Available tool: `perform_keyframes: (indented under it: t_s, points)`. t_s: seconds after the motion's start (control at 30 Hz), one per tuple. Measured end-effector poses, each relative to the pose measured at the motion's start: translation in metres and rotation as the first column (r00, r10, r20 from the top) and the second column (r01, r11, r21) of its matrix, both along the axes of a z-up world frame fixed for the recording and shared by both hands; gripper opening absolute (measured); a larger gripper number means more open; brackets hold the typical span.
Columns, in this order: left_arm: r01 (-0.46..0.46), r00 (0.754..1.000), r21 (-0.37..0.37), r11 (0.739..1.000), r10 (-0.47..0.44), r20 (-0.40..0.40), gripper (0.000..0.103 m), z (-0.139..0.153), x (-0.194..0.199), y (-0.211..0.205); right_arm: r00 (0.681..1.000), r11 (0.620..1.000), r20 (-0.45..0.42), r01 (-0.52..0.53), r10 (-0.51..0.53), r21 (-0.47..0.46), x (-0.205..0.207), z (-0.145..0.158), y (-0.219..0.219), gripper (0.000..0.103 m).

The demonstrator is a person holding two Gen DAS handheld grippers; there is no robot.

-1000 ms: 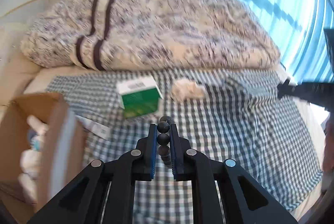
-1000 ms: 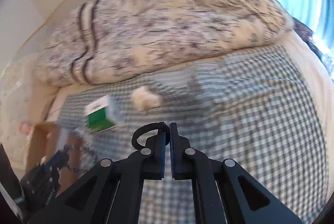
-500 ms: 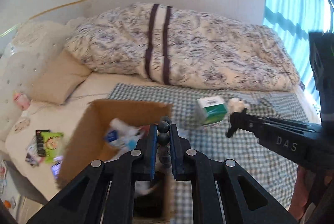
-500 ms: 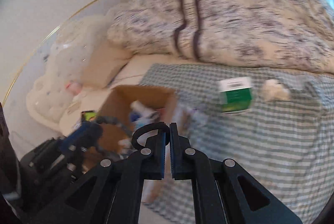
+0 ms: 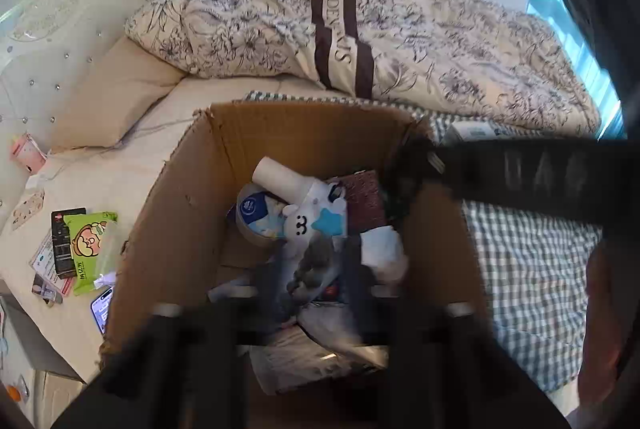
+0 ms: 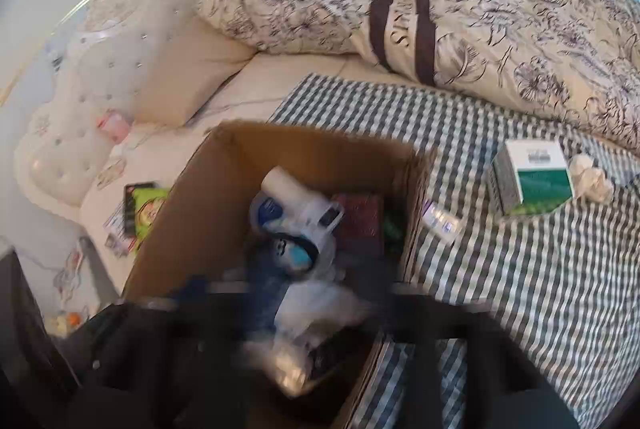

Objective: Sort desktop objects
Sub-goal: 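Carry the hair tie and bracelet into the cardboard box and release them, then grasp the crumpled white tissue with the right tool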

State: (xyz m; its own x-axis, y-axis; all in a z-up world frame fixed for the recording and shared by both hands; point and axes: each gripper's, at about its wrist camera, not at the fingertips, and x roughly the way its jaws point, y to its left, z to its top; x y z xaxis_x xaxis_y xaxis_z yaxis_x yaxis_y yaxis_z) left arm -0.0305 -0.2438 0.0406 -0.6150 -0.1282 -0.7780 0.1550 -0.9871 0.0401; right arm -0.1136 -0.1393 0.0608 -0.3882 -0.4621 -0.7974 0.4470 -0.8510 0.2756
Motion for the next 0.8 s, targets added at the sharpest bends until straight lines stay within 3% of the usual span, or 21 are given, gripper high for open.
perform_keyframes:
  t_s: [0.07,0.23,0.43,0.53,0.63,0.8]
  points:
    - [-0.006,1.0,-0.017,1.0,0.005,-0.028,0.09,0.0,0.0,0.0,1.0,1.0,-0.024,-0.001,0.001,-0.016,-0.008,0.004,-0.002,0.073]
    - [-0.005,0.999,-0.061,0.998,0.003,-0.033,0.09,0.005,-0.005,0.007,1.0,0.999,-0.024,-0.007,0.005,-0.051,-0.024,0.012,-0.003,0.073]
    - [-0.032,0.999,-0.07,0.997,0.03,-0.027,0.09,0.016,-0.009,0.023,1.0,0.996,-0.019,0.005,-0.007,-0.089,-0.029,0.025,0.031,0.073]
    - [-0.029,0.999,-0.046,0.998,0.028,-0.038,0.091,0.027,-0.005,0.041,0.999,0.994,-0.034,0.031,-0.034,-0.103,-0.026,0.036,0.07,0.073]
    - [-0.028,0.998,-0.017,0.999,0.027,-0.061,0.103,0.037,0.002,0.065,0.996,0.991,-0.043,0.074,-0.079,-0.11,-0.019,0.043,0.121,0.073]
    - [-0.019,0.998,0.027,0.999,0.02,-0.052,0.103,0.04,-0.001,0.11,0.984,0.982,-0.047,0.164,-0.169,-0.095,-0.007,0.042,0.213,0.073]
